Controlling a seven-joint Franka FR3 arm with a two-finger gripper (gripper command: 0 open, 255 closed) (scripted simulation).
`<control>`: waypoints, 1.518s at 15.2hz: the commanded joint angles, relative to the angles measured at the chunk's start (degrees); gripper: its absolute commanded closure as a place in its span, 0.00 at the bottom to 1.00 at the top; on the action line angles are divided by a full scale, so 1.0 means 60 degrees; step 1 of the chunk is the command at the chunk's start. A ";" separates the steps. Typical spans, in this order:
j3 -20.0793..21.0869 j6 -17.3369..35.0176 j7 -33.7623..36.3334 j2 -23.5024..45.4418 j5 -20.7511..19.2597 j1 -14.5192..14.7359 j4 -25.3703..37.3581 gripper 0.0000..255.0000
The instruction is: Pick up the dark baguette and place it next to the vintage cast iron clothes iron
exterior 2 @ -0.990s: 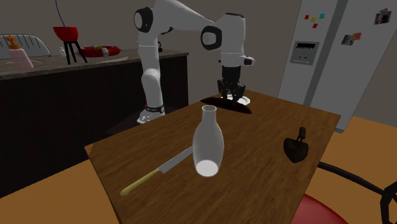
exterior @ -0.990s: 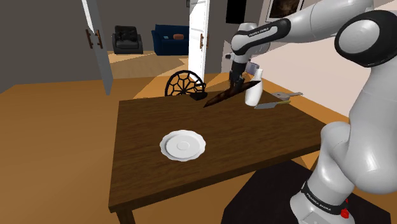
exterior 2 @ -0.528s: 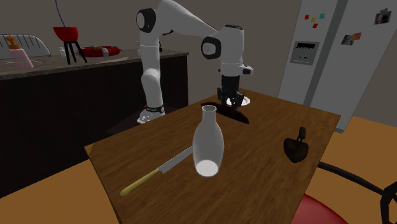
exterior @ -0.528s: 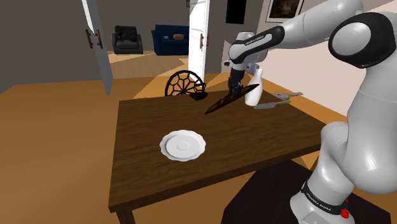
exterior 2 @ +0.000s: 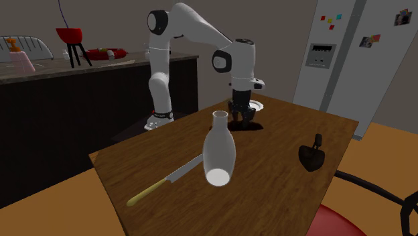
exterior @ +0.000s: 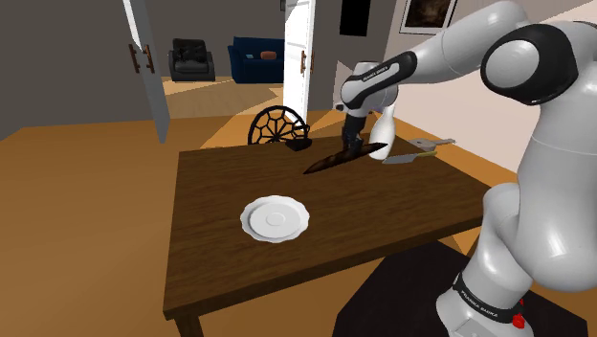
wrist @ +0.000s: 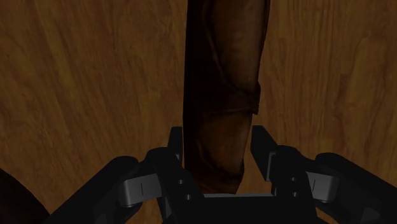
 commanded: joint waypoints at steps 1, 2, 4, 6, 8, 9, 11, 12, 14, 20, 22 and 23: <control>0.0046 0.0228 -0.0135 0.0198 0.0205 -0.0054 -0.0100 1.00; 0.0069 0.0338 -0.0197 0.0282 0.0293 -0.0080 -0.0158 1.00; 0.0124 0.0555 -0.0326 0.0455 0.0478 -0.0138 -0.0268 1.00; 0.0190 0.0768 -0.0460 0.0635 0.0671 -0.0203 -0.0368 1.00; 0.0276 0.1007 -0.0621 0.0849 0.0906 -0.0284 -0.0473 1.00; 0.0279 0.1008 -0.0620 0.0848 0.0904 -0.0286 -0.0473 1.00; 0.0280 0.1008 -0.0620 0.0848 0.0904 -0.0287 -0.0473 1.00; 0.0280 0.1008 -0.0620 0.0848 0.0904 -0.0287 -0.0473 1.00; 0.0280 0.1008 -0.0620 0.0848 0.0904 -0.0287 -0.0473 1.00; 0.0279 0.1009 -0.0620 0.0847 0.0903 -0.0287 -0.0475 0.00; 0.0173 0.0754 -0.0441 0.0600 0.0639 -0.0186 -0.0378 0.00; 0.0078 0.0493 -0.0270 0.0359 0.0386 -0.0092 -0.0268 0.00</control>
